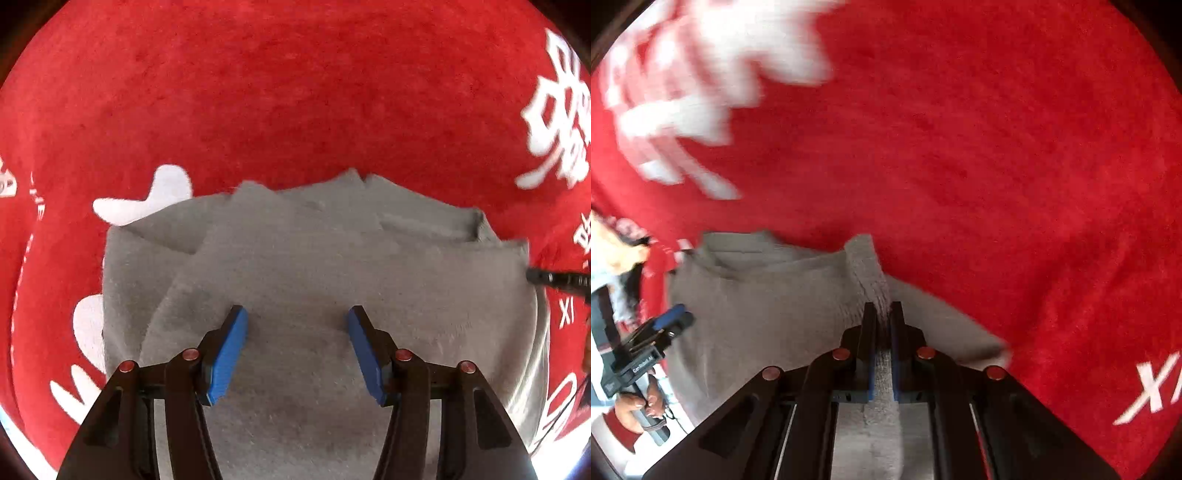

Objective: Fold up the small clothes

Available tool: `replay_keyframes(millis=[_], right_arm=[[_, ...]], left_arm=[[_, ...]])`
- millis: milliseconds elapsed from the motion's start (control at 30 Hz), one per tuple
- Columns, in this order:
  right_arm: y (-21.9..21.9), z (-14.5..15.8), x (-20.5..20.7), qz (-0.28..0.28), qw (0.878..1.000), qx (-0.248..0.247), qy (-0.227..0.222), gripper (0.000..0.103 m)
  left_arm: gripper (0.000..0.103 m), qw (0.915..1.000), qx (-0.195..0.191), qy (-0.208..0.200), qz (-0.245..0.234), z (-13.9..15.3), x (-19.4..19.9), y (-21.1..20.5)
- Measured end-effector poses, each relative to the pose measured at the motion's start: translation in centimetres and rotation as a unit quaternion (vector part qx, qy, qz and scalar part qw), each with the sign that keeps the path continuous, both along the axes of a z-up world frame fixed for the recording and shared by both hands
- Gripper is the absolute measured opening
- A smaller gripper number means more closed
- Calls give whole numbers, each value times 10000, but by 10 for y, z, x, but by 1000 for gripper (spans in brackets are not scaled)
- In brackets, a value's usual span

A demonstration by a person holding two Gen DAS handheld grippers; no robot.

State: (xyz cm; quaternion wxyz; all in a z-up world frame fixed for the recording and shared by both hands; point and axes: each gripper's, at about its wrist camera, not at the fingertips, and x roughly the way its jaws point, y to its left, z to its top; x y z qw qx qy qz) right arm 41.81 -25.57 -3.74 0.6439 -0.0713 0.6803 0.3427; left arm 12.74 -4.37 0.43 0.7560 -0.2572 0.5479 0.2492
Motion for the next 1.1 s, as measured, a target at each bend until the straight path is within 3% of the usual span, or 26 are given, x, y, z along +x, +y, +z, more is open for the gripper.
replay_keyframes(millis=[133, 200, 300, 400, 467, 633, 700, 733, 767, 867, 967, 1033, 1100], right_arm=[[-8, 25, 0, 97, 9989, 215, -415, 14], [1, 45, -10, 539, 9954, 716, -352, 15], [35, 57, -35, 1351, 9864, 888, -308, 15], [78, 54, -64, 2194, 9697, 965, -469, 30], [105, 49, -80, 2589, 9593, 1052, -416, 48], [159, 26, -111, 3201, 9425, 902, -329, 48], [168, 11, -119, 3467, 9357, 565, -311, 44], [169, 11, -123, 3602, 9302, 500, -496, 14], [170, 14, -124, 3640, 9283, 501, -575, 4], [172, 25, -129, 3690, 9205, 472, -1191, 4], [179, 20, -126, 3571, 9232, 251, -1397, 4], [186, 15, -125, 3381, 9244, 4, -1767, 4], [179, 22, -113, 3032, 9423, 183, -1404, 4]], left_arm=[[58, 9996, 237, 172, 0, 3, 0, 4], [58, 9993, 299, 232, 53, 3, -1, 7], [58, 9992, 214, 179, 298, 6, -5, 11], [58, 9985, 205, 138, 491, 15, -12, 12], [58, 9980, 277, 140, 542, 22, -24, 10], [58, 9967, 352, 149, 710, 36, -64, 1], [58, 9960, 321, 188, 812, 38, -77, -4], [58, 9955, 309, 216, 864, 38, -85, -7], [58, 9951, 291, 237, 920, 38, -91, -11], [58, 9948, 284, 319, 924, 33, -102, -23], [58, 9947, 341, 523, 817, 24, -98, -32], [58, 9955, 320, 462, 767, 27, -96, -36], [58, 9968, 294, 330, 666, 35, -90, -41]])
